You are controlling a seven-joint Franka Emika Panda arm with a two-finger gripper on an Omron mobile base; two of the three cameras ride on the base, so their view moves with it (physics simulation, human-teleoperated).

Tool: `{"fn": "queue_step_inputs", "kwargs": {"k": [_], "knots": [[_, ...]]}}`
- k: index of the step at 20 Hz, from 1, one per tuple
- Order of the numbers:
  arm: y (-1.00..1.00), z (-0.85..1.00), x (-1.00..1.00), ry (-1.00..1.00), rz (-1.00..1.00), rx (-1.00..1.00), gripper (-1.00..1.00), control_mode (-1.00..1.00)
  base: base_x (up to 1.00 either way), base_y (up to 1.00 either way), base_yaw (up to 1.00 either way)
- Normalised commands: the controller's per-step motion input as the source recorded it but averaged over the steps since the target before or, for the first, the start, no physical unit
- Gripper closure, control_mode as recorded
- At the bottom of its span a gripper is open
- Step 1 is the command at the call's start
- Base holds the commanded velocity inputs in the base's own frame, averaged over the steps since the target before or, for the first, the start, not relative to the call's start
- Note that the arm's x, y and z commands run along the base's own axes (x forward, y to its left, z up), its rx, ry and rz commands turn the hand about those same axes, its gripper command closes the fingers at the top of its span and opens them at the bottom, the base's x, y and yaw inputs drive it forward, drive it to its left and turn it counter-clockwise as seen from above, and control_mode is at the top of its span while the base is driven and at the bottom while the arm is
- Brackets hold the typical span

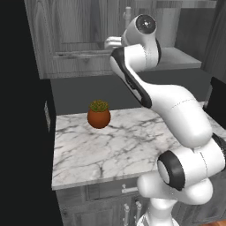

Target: Move the syrup bottle and shaker from the cabinet to the dining counter.

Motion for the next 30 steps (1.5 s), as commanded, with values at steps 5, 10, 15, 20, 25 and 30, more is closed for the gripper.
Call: {"fn": "queue_step_inputs", "kwargs": {"k": [5,10,15,20,25,30], "knots": [[0.22,-0.04,0.45,0.0,0.0,0.0,-1.0,-1.0,0.0,0.0,0.0],[0.15,-0.11,0.31,0.01,0.0,0.0,1.0,-1.0,0.0,0.0,0.0],[0.05,-0.1,0.09,0.0,0.0,0.0,1.0,-1.0,0.0,0.0,0.0],[0.15,-0.08,-0.05,0.0,0.0,0.0,1.0,-1.0,0.0,0.0,0.0],[0.44,0.0,-0.97,-0.09,-0.05,-0.01,1.0,-1.0,0.0,0.0,0.0],[0.57,0.0,-1.0,-0.03,-0.14,-0.05,1.0,-1.0,0.0,0.0,0.0]]}}
